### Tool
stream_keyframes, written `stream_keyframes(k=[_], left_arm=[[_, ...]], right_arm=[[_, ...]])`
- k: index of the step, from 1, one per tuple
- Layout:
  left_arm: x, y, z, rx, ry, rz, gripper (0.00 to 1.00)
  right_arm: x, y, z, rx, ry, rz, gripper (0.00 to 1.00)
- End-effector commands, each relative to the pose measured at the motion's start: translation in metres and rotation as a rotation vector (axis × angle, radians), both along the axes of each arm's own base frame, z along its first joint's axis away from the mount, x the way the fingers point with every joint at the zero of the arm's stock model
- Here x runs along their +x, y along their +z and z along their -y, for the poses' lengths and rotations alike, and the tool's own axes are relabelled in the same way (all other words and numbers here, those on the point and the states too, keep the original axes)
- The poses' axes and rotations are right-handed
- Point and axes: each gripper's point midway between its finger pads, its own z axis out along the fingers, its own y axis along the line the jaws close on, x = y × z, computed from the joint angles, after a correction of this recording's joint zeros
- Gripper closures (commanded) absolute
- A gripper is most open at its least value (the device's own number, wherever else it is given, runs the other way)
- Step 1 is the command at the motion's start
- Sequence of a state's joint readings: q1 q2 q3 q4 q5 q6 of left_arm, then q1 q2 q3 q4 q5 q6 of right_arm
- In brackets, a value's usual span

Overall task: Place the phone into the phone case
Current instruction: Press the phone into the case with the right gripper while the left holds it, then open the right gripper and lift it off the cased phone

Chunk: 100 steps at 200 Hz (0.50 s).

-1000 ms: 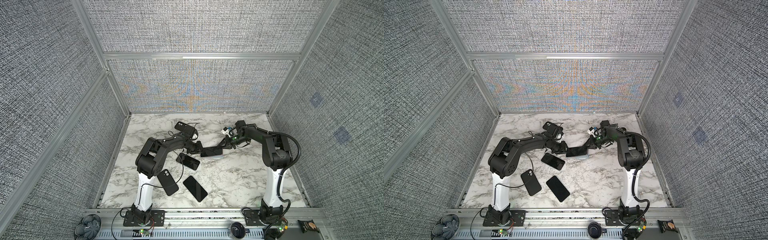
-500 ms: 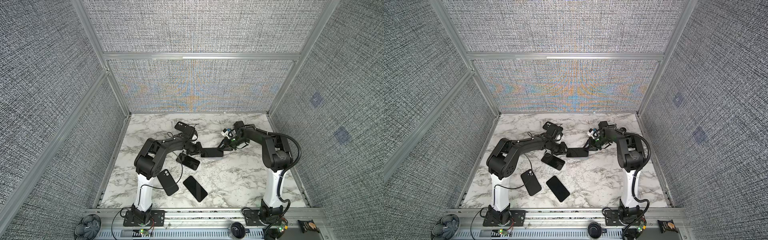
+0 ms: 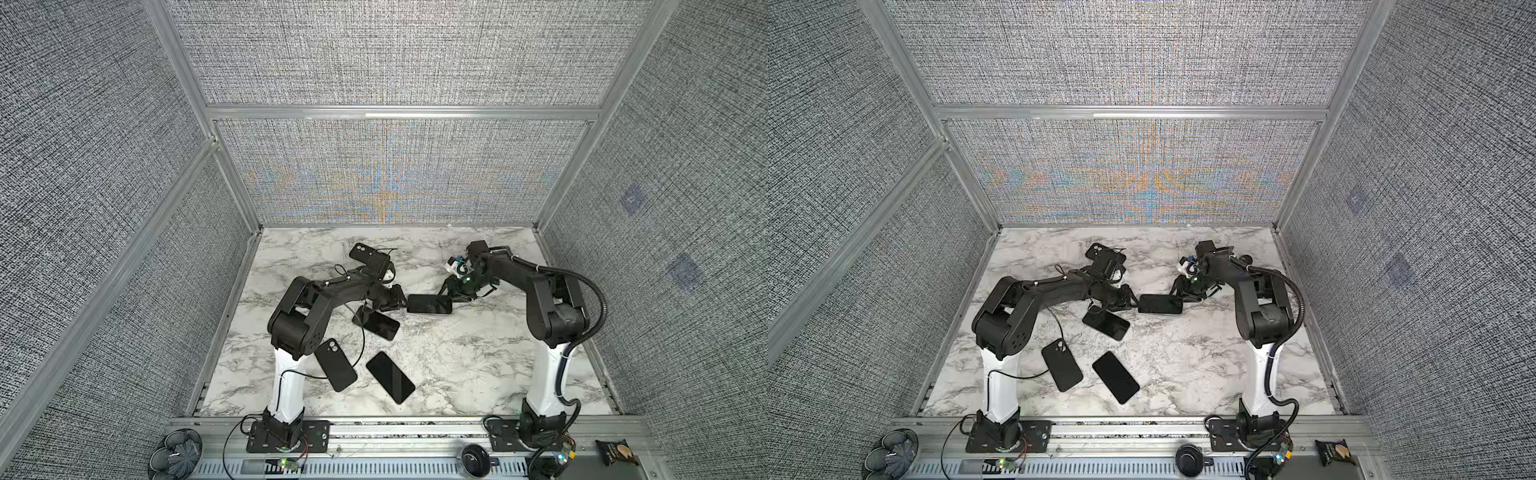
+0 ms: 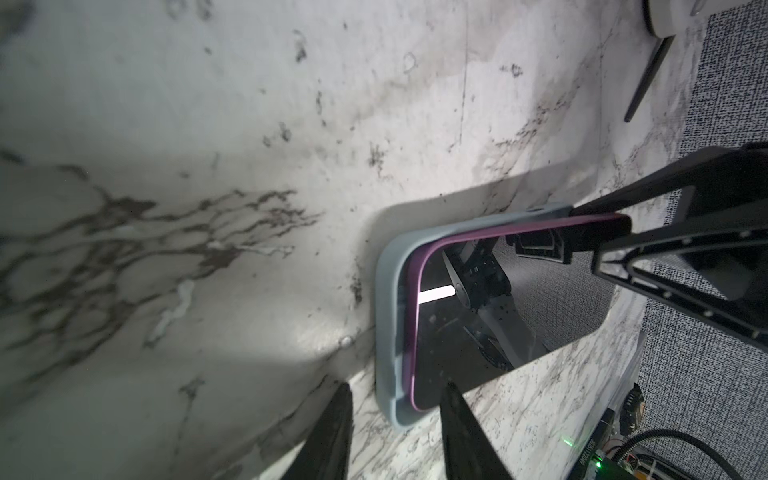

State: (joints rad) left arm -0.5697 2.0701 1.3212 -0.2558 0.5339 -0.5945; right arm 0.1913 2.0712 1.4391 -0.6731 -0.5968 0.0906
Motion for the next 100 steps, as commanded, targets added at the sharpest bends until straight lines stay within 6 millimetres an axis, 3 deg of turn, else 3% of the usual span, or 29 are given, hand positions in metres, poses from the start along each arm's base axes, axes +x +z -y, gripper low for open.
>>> stream_keyframes(k=[1, 100], left_arm=[[0.001, 0.005, 0.002, -0.007, -0.015, 0.021, 0.62], [0.000, -0.005, -0.008, 0.080, -0.027, 0.033, 0.65]], right_arm=[[-0.002, -0.004, 0.000, -0.032, -0.002, -0.016, 0.53], [-0.009, -0.007, -0.007, -0.157, 0.045, 0.014, 0.51]])
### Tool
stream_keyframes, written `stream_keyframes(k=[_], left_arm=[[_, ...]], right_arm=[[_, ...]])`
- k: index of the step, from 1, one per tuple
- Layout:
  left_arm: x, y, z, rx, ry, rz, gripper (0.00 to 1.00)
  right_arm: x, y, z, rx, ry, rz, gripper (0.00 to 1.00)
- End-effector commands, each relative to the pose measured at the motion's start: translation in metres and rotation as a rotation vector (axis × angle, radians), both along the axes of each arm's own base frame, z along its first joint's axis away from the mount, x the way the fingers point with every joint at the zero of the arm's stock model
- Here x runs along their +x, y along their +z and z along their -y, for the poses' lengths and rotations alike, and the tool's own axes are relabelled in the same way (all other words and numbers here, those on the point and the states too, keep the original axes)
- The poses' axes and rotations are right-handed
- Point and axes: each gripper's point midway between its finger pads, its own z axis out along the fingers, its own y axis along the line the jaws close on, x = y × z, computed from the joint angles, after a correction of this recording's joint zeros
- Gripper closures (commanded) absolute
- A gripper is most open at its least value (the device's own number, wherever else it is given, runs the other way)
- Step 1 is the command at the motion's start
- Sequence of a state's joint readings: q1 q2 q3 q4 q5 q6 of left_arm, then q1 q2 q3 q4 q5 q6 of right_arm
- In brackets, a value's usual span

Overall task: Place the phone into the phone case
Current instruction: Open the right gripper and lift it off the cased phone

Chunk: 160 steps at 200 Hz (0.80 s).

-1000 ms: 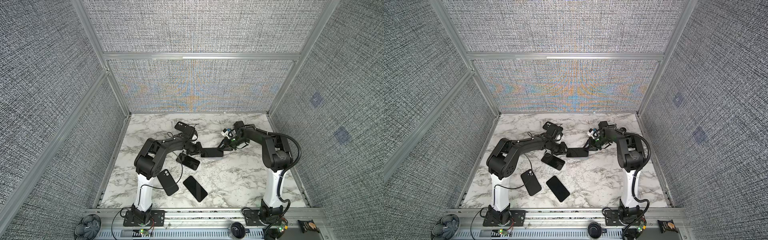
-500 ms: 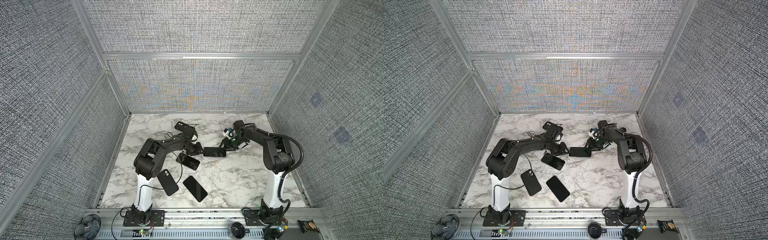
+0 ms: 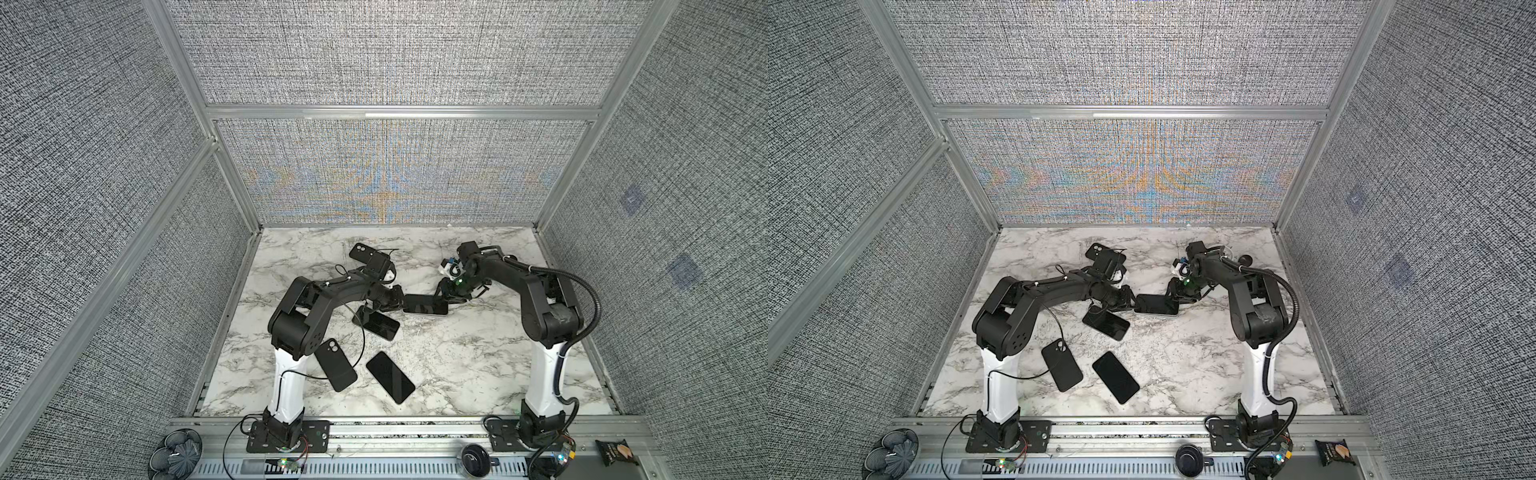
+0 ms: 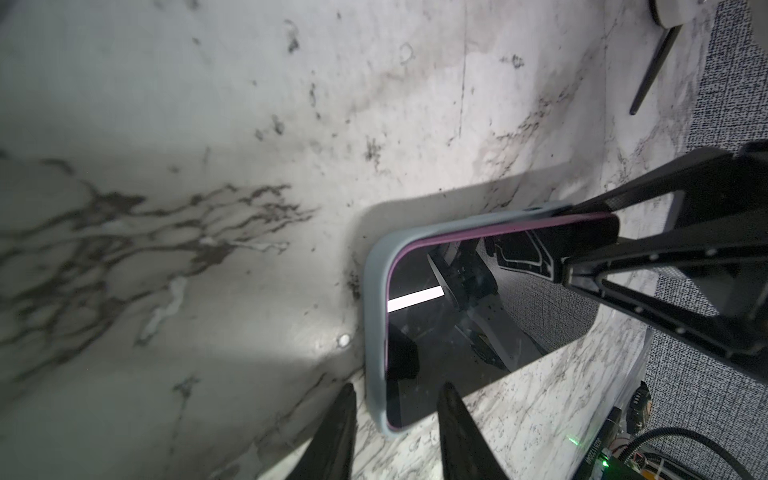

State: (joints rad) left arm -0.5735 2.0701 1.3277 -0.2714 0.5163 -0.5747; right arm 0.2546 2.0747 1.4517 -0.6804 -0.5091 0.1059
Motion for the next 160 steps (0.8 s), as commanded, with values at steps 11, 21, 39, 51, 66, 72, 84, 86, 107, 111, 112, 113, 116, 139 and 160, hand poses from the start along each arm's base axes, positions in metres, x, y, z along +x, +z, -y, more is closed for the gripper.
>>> stream_keyframes(k=[11, 21, 39, 51, 66, 72, 84, 86, 107, 111, 112, 113, 116, 139, 160], left_arm=[[0.000, -0.006, -0.009, 0.087, -0.019, 0.023, 0.66], [0.000, -0.008, -0.011, 0.106, -0.019, 0.023, 0.67], [0.001, -0.010, -0.014, 0.135, -0.022, 0.031, 0.68], [0.001, -0.011, -0.015, 0.155, -0.026, 0.038, 0.69], [0.000, -0.013, -0.016, 0.165, -0.029, 0.039, 0.69], [0.000, -0.013, -0.016, 0.165, -0.029, 0.039, 0.69], [-0.001, -0.015, -0.016, 0.169, -0.029, 0.036, 0.70], [-0.001, -0.015, -0.016, 0.168, -0.029, 0.036, 0.70], [-0.003, -0.020, -0.017, 0.174, -0.028, 0.029, 0.71], [-0.003, -0.020, -0.017, 0.175, -0.029, 0.029, 0.71], [-0.003, -0.020, -0.017, 0.175, -0.029, 0.029, 0.71], [-0.003, -0.020, -0.017, 0.174, -0.029, 0.029, 0.71], [-0.003, -0.021, -0.017, 0.175, -0.029, 0.028, 0.71], [-0.004, -0.024, -0.019, 0.180, -0.028, 0.023, 0.72], [-0.006, -0.026, -0.020, 0.182, -0.026, 0.019, 0.72]], right_arm=[[-0.004, 0.000, 0.006, -0.094, 0.017, 0.006, 0.50], [-0.005, 0.001, 0.005, -0.106, 0.026, 0.010, 0.48], [-0.005, 0.003, 0.003, -0.115, 0.035, 0.016, 0.47], [-0.005, 0.005, 0.002, -0.123, 0.040, 0.021, 0.46], [-0.006, 0.006, 0.002, -0.139, 0.048, 0.026, 0.43], [-0.006, 0.006, 0.002, -0.145, 0.049, 0.027, 0.42], [-0.007, 0.006, 0.002, -0.156, 0.055, 0.031, 0.39], [-0.007, 0.006, 0.002, -0.158, 0.055, 0.033, 0.38], [-0.009, 0.007, 0.003, -0.176, 0.062, 0.039, 0.33], [-0.009, 0.008, 0.003, -0.179, 0.064, 0.042, 0.33], [-0.009, 0.007, 0.003, -0.179, 0.064, 0.041, 0.33], [-0.009, 0.007, 0.003, -0.180, 0.064, 0.041, 0.32], [-0.009, 0.008, 0.003, -0.182, 0.063, 0.042, 0.32], [-0.007, 0.011, 0.005, -0.199, 0.063, 0.057, 0.24], [-0.005, 0.015, 0.006, -0.218, 0.062, 0.071, 0.19]])
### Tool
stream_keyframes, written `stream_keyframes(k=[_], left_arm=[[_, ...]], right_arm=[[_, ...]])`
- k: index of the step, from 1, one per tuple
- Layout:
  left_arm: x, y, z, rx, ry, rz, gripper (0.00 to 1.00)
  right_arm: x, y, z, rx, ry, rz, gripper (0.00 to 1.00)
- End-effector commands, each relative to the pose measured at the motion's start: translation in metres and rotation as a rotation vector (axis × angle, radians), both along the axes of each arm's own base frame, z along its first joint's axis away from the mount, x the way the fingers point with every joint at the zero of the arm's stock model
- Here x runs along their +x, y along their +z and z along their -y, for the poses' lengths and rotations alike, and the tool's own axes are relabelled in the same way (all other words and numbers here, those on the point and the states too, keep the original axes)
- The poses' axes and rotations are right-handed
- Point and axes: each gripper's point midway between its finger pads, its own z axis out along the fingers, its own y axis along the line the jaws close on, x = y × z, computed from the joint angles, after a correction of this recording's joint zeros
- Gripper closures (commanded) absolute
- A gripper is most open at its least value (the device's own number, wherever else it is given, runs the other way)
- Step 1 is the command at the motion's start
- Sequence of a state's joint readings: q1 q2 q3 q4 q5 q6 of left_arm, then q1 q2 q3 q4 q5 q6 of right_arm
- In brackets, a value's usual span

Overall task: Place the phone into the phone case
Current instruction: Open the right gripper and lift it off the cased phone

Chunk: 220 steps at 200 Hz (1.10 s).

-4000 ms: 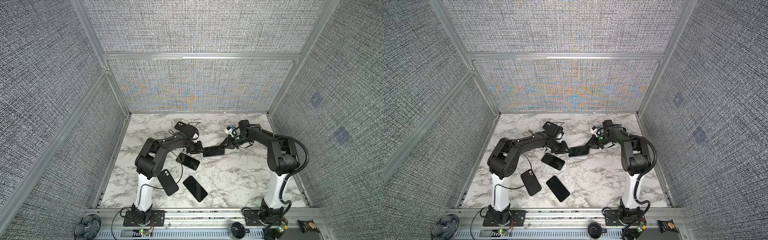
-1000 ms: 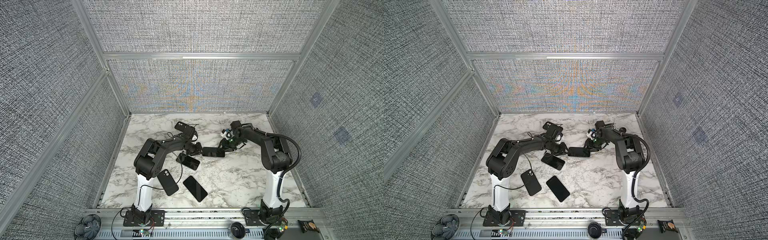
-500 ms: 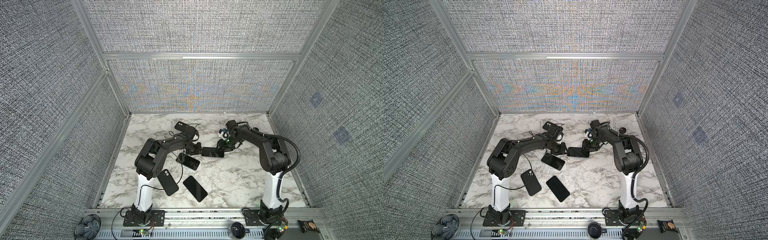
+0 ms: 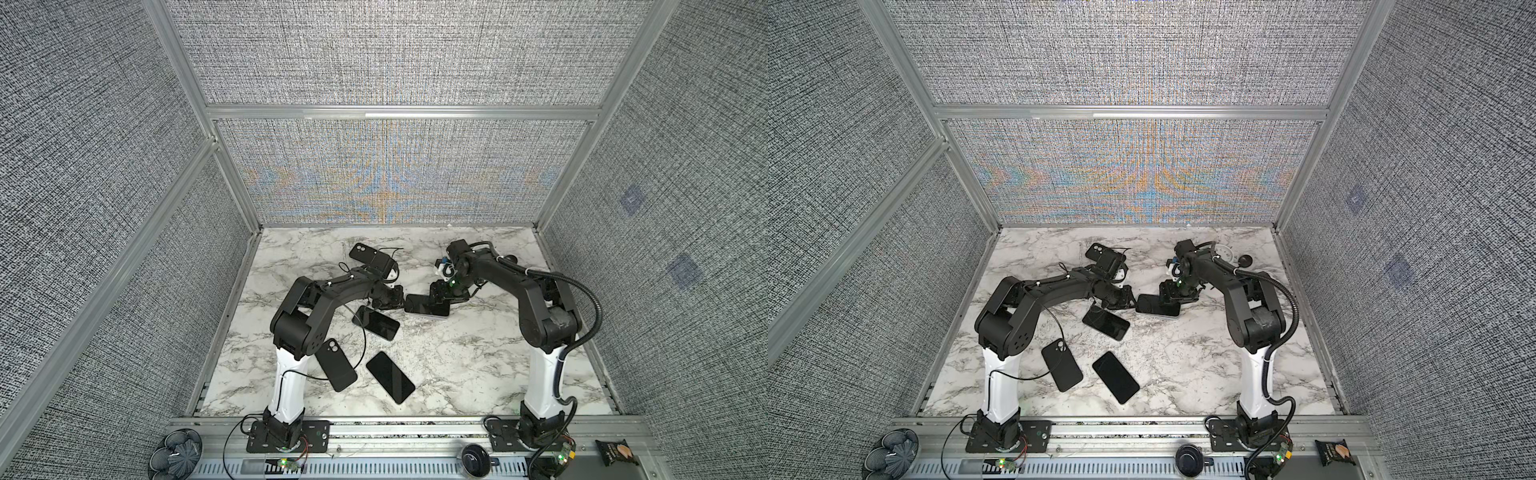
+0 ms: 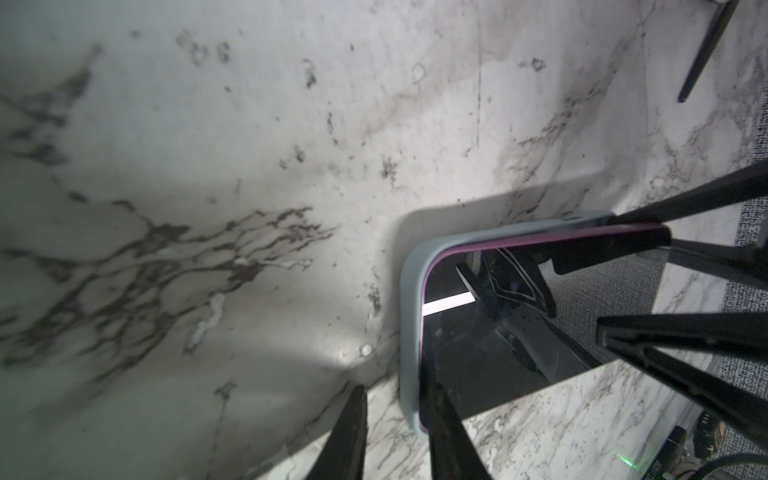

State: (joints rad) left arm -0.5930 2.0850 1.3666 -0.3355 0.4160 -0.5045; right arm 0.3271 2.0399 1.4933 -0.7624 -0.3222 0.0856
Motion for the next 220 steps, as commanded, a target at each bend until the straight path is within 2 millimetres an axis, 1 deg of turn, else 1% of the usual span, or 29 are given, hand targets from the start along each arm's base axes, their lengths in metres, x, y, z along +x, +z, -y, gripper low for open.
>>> stream_keyframes(k=[1, 50, 70, 81, 94, 104, 122, 142, 150, 162, 174, 186, 203, 220], left_arm=[[-0.009, -0.019, -0.015, 0.080, 0.009, -0.037, 0.72], [-0.012, -0.022, -0.017, 0.080, 0.013, -0.043, 0.72], [-0.013, -0.020, -0.017, 0.079, 0.013, -0.038, 0.72], [-0.013, -0.016, -0.017, 0.077, 0.014, -0.034, 0.72], [-0.012, -0.010, -0.016, 0.069, 0.013, -0.022, 0.72], [-0.011, -0.004, -0.015, 0.059, 0.012, -0.012, 0.72], [-0.009, 0.010, -0.011, 0.025, 0.008, 0.013, 0.70], [-0.007, 0.022, -0.006, -0.013, 0.008, 0.027, 0.64], [-0.007, 0.026, -0.004, -0.029, 0.009, 0.028, 0.62], [-0.008, 0.026, -0.001, -0.053, 0.008, 0.024, 0.58], [-0.008, 0.027, 0.002, -0.073, 0.008, 0.022, 0.54], [-0.007, 0.033, 0.007, -0.098, 0.003, 0.021, 0.52], [-0.006, 0.041, 0.013, -0.126, -0.006, 0.018, 0.49], [-0.005, 0.044, 0.016, -0.135, -0.009, 0.018, 0.45]], right_arm=[[0.001, 0.006, 0.006, -0.039, 0.005, 0.017, 0.19], [0.004, 0.009, 0.007, -0.060, 0.002, 0.032, 0.05], [0.004, 0.013, 0.009, -0.073, -0.001, 0.045, 0.05], [0.004, 0.020, 0.013, -0.084, -0.010, 0.064, 0.05], [0.001, 0.030, 0.016, -0.089, -0.024, 0.094, 0.09], [-0.003, 0.038, 0.019, -0.088, -0.038, 0.117, 0.14], [-0.013, 0.044, 0.025, -0.080, -0.070, 0.149, 0.21], [-0.027, 0.044, 0.029, -0.059, -0.112, 0.172, 0.28], [-0.034, 0.040, 0.031, -0.047, -0.128, 0.175, 0.29], [-0.040, 0.040, 0.032, -0.027, -0.152, 0.191, 0.33], [-0.043, 0.039, 0.033, -0.010, -0.168, 0.204, 0.35], [-0.045, 0.039, 0.032, 0.008, -0.179, 0.214, 0.37], [-0.048, 0.035, 0.032, 0.018, -0.186, 0.210, 0.40], [-0.049, 0.031, 0.034, 0.014, -0.194, 0.214, 0.41]])
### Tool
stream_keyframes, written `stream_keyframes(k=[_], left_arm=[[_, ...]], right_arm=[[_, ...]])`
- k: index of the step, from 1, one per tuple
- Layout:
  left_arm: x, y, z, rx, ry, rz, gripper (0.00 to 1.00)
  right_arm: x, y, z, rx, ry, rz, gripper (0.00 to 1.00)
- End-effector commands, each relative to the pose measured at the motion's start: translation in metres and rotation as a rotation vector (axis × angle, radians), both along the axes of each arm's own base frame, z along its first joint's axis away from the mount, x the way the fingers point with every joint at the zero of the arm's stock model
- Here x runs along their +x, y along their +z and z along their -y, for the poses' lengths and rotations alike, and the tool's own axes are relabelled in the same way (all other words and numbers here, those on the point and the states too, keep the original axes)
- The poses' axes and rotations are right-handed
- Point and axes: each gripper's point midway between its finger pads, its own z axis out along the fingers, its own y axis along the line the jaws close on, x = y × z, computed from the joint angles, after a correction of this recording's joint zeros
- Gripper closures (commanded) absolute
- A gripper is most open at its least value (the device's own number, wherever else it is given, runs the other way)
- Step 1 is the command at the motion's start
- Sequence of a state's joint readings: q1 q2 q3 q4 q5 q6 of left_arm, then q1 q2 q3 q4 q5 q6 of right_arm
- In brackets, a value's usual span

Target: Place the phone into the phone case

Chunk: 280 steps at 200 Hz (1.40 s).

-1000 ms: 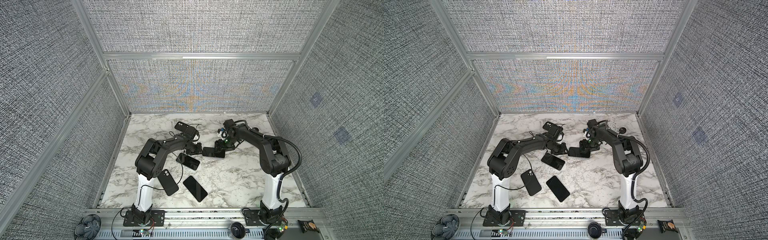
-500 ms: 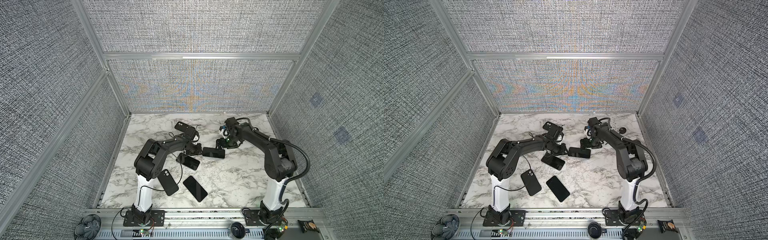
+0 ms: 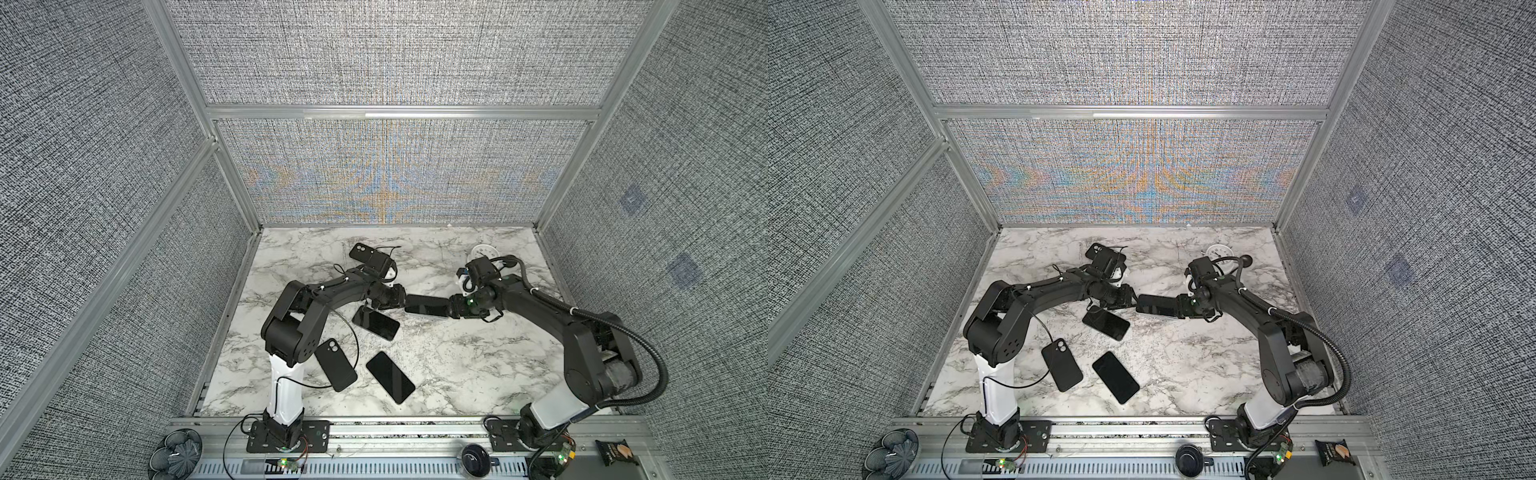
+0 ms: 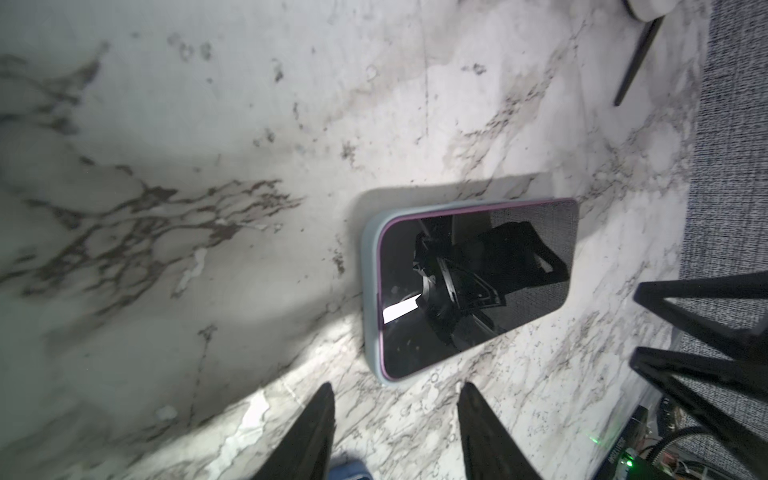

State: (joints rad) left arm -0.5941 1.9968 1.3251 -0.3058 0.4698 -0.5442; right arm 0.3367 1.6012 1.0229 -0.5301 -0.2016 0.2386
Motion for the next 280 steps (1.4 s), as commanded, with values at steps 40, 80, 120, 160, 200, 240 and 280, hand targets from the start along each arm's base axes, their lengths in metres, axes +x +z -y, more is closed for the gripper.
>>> stream_keyframes(k=[40, 80, 120, 160, 200, 240, 280], left_arm=[[0.002, 0.010, 0.013, -0.050, -0.023, -0.017, 0.35], [0.004, 0.001, 0.016, -0.037, -0.031, -0.040, 0.36], [0.006, 0.003, 0.017, -0.024, -0.054, -0.034, 0.36], [0.006, -0.001, 0.019, -0.022, -0.060, -0.047, 0.39], [0.007, 0.000, 0.020, -0.031, -0.058, -0.044, 0.40], [0.004, -0.004, 0.019, -0.037, -0.056, -0.055, 0.41], [0.003, -0.006, 0.021, -0.043, -0.061, -0.064, 0.42]], right_arm=[[0.014, -0.004, -0.007, 0.050, -0.021, 0.038, 0.46], [0.017, -0.015, -0.009, 0.068, -0.018, 0.018, 0.47], [0.019, -0.021, -0.012, 0.081, -0.016, 0.009, 0.49], [0.017, -0.022, -0.015, 0.099, -0.016, -0.007, 0.56], [0.016, -0.021, -0.016, 0.106, -0.014, -0.007, 0.60], [0.005, -0.035, -0.014, 0.107, -0.013, -0.040, 0.65], [0.006, -0.036, -0.014, 0.102, -0.006, -0.036, 0.67]])
